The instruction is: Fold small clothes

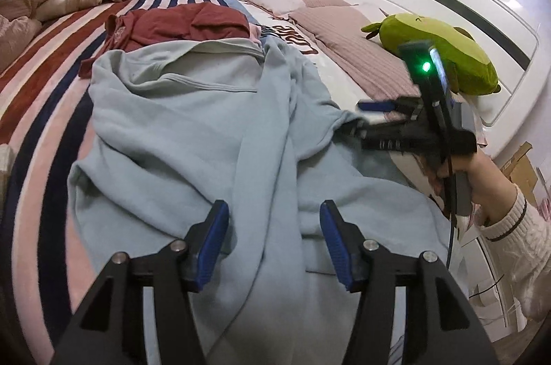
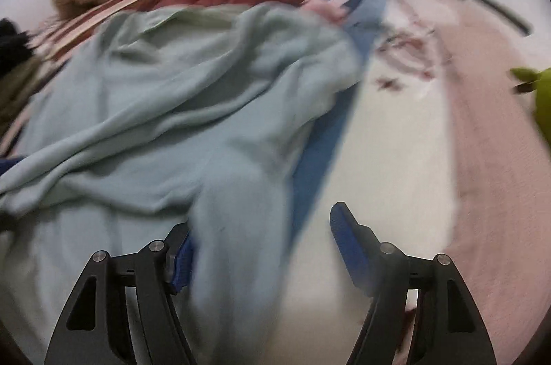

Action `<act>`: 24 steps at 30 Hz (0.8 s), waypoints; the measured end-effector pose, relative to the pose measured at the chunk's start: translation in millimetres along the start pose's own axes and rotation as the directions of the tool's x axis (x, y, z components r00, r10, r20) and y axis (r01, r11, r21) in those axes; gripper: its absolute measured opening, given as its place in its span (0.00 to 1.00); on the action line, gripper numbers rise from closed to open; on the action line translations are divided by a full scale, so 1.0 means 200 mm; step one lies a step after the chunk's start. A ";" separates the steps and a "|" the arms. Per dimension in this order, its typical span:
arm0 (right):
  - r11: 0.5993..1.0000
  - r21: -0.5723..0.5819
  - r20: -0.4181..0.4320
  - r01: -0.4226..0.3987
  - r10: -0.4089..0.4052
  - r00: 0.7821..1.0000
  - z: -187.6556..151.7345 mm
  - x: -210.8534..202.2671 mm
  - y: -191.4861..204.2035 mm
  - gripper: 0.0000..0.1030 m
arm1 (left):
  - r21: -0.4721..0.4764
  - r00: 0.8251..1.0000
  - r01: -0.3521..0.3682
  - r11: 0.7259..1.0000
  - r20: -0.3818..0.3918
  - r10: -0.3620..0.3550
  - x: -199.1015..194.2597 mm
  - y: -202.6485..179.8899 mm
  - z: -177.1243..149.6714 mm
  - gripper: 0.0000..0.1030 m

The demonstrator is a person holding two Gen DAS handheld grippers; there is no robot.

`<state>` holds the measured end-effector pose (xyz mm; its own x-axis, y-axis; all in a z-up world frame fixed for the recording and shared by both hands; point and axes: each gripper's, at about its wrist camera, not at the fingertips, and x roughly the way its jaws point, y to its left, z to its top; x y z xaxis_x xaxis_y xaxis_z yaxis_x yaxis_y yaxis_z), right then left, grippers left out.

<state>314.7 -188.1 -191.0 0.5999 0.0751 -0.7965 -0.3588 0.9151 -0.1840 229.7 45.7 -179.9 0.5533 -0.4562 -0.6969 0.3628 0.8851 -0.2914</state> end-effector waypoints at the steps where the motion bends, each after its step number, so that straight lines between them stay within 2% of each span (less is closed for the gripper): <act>1: 0.999 0.032 0.032 0.029 -0.030 0.999 0.00 -0.03 -0.06 0.63 | -0.001 1.000 -0.004 1.000 -0.001 0.004 0.00 0.00 0.00 0.50; 4: 0.993 0.117 0.053 0.021 -0.027 0.998 -0.01 -0.09 -0.23 0.63 | 0.004 1.000 -0.029 1.000 -0.009 0.030 0.02 0.00 0.00 0.49; 6: 0.991 0.134 0.048 0.025 -0.032 0.998 -0.03 -0.12 -0.29 0.63 | 0.014 0.998 -0.052 0.999 -0.020 0.052 0.04 0.00 0.01 0.49; 8: 0.990 0.134 0.037 0.032 -0.037 0.999 -0.05 -0.12 -0.31 0.63 | 0.016 0.999 -0.036 0.999 -0.030 0.036 0.06 -0.01 0.01 0.49; 10: 0.992 0.123 0.011 0.040 -0.042 0.999 -0.07 -0.10 -0.31 0.63 | 0.028 0.998 -0.057 0.998 -0.039 0.058 0.08 -0.01 0.01 0.39; 12: 0.993 0.111 -0.018 0.048 -0.047 0.999 -0.09 -0.05 -0.29 0.63 | 0.032 0.996 -0.069 0.997 -0.048 0.070 0.09 0.00 0.00 0.20; 14: 0.994 0.106 -0.042 0.043 -0.038 0.998 -0.13 -0.03 -0.27 0.63 | 0.027 0.996 -0.076 0.997 -0.051 0.078 0.08 0.02 0.00 0.07; 17: 0.995 0.102 -0.038 0.006 -0.002 0.999 -0.13 -0.07 -0.25 0.64 | -0.041 0.996 -0.086 0.995 -0.005 0.086 0.01 0.09 0.01 0.06; 19: 0.997 0.078 -0.034 0.012 -0.009 0.999 -0.13 -0.11 -0.24 0.65 | -0.092 0.999 -0.030 0.995 0.013 0.031 -0.04 0.15 0.02 0.06; 22: 0.997 0.075 -0.040 -0.012 0.015 0.999 -0.13 -0.15 -0.25 0.65 | -0.043 0.993 -0.118 0.992 -0.011 0.117 -0.04 0.16 0.00 0.03; 24: 0.995 0.087 -0.032 -0.041 0.044 0.999 -0.12 -0.19 -0.25 0.65 | -0.053 0.992 -0.123 0.991 -0.023 0.122 -0.03 0.18 -0.01 0.02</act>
<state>292.9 -246.9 -166.4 0.5608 0.1023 -0.8216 -0.3194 0.9423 -0.1007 237.9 80.4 -187.9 0.5765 -0.3424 -0.7419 0.2512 0.9383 -0.2378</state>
